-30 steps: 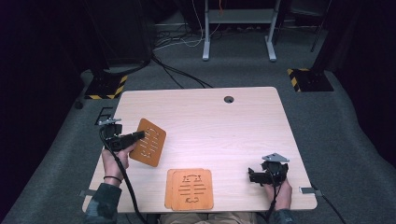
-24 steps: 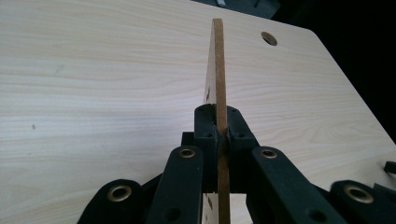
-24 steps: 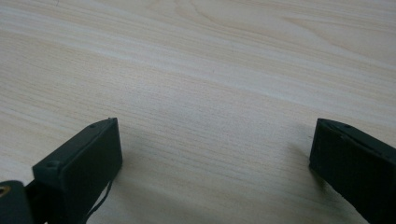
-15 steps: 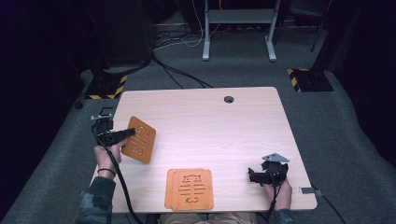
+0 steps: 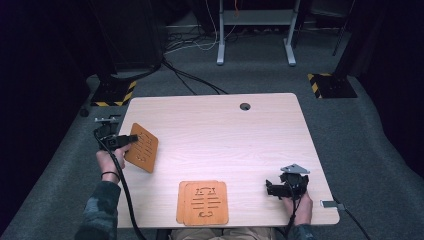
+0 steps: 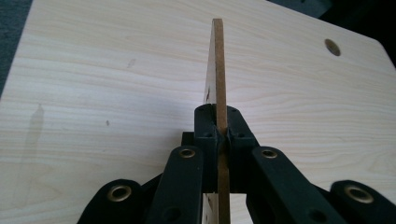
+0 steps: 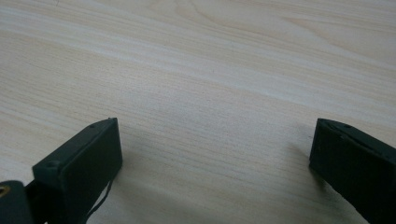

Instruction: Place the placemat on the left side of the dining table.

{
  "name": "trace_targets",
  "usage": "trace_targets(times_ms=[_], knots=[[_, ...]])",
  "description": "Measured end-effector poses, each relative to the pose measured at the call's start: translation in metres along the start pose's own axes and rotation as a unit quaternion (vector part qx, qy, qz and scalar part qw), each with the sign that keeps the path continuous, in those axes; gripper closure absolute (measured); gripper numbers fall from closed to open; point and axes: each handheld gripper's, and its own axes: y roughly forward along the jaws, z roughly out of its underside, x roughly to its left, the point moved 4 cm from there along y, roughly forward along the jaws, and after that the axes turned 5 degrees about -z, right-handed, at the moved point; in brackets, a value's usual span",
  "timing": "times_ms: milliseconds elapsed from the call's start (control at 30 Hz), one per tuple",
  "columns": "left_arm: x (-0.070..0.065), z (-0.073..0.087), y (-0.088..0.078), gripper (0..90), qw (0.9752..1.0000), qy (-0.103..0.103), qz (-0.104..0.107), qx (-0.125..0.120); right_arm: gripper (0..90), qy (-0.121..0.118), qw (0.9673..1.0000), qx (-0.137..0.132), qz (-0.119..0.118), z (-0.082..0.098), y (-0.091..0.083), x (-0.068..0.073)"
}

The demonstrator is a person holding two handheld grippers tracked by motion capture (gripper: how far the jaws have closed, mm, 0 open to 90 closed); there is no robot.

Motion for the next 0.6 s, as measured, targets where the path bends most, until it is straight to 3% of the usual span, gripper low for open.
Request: trace_targets(times_ms=[100, 233, 333, 600], knots=[[0.003, -0.001, 0.005, 86.0, 0.9999, -0.013, -0.005, 0.003, 1.5, 0.000, 1.0000, 0.000, 0.000, 0.000, 0.000, 0.000], [0.009, -0.001, 0.010, 86.0, 0.9998, -0.009, -0.010, 0.013, 1.5, -0.001, 1.0000, 0.000, 0.001, 0.000, 0.000, 0.000], [0.011, -0.002, 0.014, 85.9, 0.9996, -0.020, -0.012, 0.015, 1.5, 0.000, 1.0000, 0.000, 0.000, 0.000, 0.000, 0.000], [0.018, -0.004, 0.018, 83.9, 0.9993, -0.005, -0.024, 0.027, 1.5, -0.001, 1.0000, 0.000, 0.001, 0.000, 0.000, 0.000]])
